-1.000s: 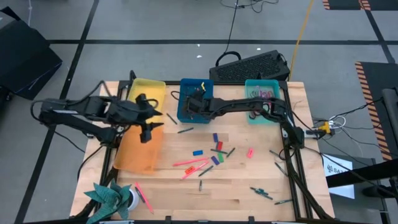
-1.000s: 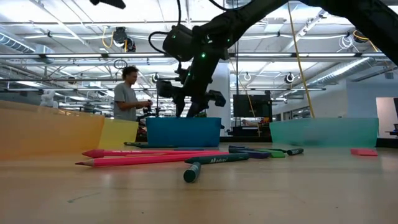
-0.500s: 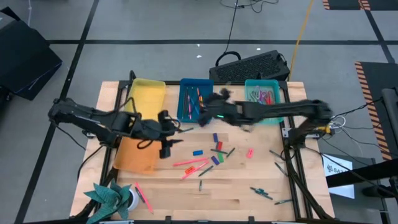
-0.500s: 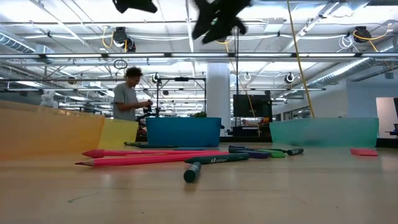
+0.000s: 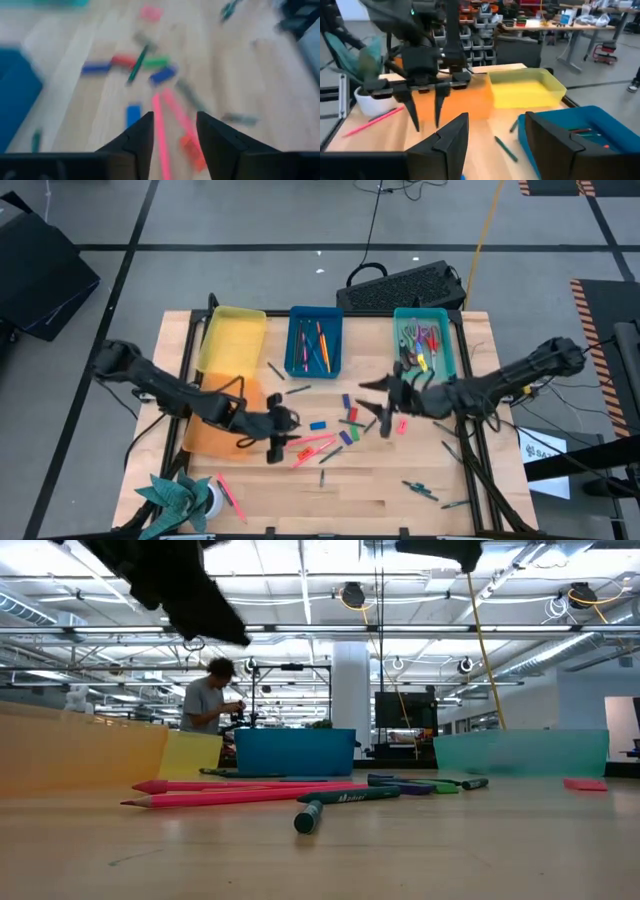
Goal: Sort crayons/erasers/pens/pencils in bins
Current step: Put the top pink pencil into the blue bin
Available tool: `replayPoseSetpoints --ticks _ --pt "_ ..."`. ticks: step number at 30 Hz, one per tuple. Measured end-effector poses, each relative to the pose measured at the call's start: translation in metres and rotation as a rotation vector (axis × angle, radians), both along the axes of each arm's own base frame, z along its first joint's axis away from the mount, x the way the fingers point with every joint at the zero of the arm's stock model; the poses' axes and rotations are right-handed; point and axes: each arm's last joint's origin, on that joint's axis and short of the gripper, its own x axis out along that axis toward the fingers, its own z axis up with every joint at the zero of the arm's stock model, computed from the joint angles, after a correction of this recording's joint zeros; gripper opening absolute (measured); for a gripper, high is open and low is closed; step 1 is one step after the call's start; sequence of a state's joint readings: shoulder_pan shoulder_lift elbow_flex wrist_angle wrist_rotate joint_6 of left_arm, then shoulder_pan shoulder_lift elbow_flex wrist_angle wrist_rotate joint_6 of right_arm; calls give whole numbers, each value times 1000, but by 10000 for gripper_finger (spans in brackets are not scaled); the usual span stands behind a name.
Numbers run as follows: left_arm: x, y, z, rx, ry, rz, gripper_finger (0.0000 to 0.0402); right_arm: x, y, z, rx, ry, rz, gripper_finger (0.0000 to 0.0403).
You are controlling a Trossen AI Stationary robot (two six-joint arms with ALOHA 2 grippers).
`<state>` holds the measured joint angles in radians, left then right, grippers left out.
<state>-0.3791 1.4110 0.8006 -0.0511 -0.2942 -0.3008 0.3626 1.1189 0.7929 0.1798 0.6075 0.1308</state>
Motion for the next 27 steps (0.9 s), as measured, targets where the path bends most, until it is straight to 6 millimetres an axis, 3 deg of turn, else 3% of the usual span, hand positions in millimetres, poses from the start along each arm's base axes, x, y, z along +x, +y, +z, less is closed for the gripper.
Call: replayPoseSetpoints --ticks 5,12,15,23,27 --pt "-1 -5 -38 32 55 33 121 0 23 -7 56 -20 -25 185" --pt "4 -19 -84 64 181 23 118 13 39 -31 87 16 -54 185" --pt "1 -21 -94 53 235 47 129 20 44 -38 126 -2 -55 185" --pt "-8 -16 -100 53 351 94 206 30 57 -55 231 -29 -54 185" --pt "-7 -14 -104 10 401 65 191 33 62 -59 257 -44 -49 185"
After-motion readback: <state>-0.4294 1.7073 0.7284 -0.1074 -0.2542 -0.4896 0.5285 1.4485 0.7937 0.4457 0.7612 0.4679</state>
